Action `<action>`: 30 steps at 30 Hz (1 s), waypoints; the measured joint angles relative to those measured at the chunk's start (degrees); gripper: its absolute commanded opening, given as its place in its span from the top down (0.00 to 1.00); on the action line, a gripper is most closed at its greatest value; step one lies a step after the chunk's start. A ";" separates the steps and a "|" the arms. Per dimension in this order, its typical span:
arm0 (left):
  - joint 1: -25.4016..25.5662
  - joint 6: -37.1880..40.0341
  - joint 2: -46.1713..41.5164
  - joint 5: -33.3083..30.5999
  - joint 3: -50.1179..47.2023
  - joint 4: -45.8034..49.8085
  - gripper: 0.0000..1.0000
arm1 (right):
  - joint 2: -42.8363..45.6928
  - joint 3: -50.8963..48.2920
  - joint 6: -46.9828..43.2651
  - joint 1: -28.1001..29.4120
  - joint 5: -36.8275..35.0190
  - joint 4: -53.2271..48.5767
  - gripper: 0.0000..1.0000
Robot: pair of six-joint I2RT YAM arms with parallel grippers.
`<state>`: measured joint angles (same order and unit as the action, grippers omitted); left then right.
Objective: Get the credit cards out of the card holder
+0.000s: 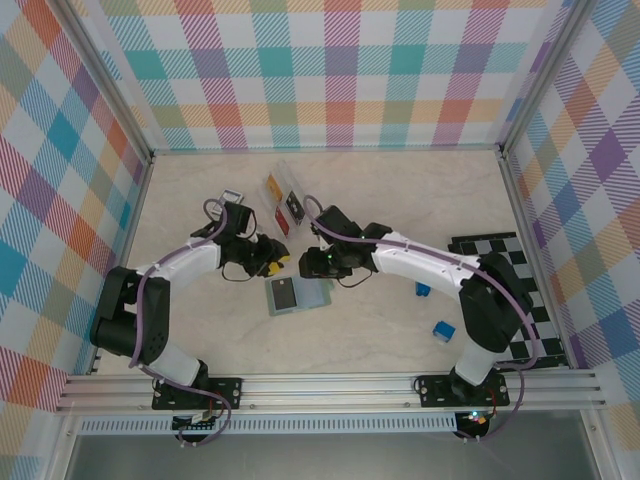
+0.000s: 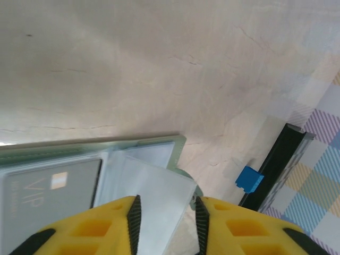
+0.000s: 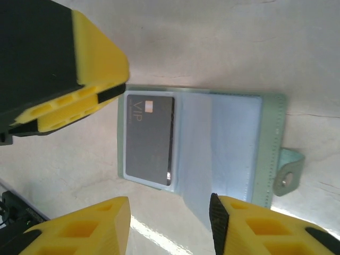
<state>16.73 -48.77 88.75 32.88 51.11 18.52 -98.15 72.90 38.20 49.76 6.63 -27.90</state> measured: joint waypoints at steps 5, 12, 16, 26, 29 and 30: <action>-0.28 1.36 0.00 -1.36 -1.09 2.49 0.74 | -3.82 3.58 -0.55 0.22 3.41 -0.13 0.65; -1.55 2.38 -1.68 -3.91 -5.27 4.81 0.78 | -11.04 5.51 -0.24 0.22 8.28 0.52 0.74; -2.40 3.48 -2.91 -5.07 -6.32 7.04 0.79 | -14.47 6.62 0.20 0.09 10.25 0.92 0.75; -2.62 5.16 -2.99 -4.46 -6.43 7.26 0.81 | -19.06 8.90 0.42 -0.66 13.03 1.57 0.80; -2.62 5.18 -2.78 -3.93 -6.45 7.06 0.81 | -19.26 9.33 0.39 -0.66 13.09 1.22 0.81; -2.62 5.25 -2.47 -3.65 -6.47 6.84 0.82 | -19.37 9.73 0.39 -0.66 13.03 1.11 0.81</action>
<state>14.11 -43.53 86.28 29.23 44.64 25.36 -117.51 82.63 38.59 49.10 19.66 -26.79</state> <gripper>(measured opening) 0.186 0.194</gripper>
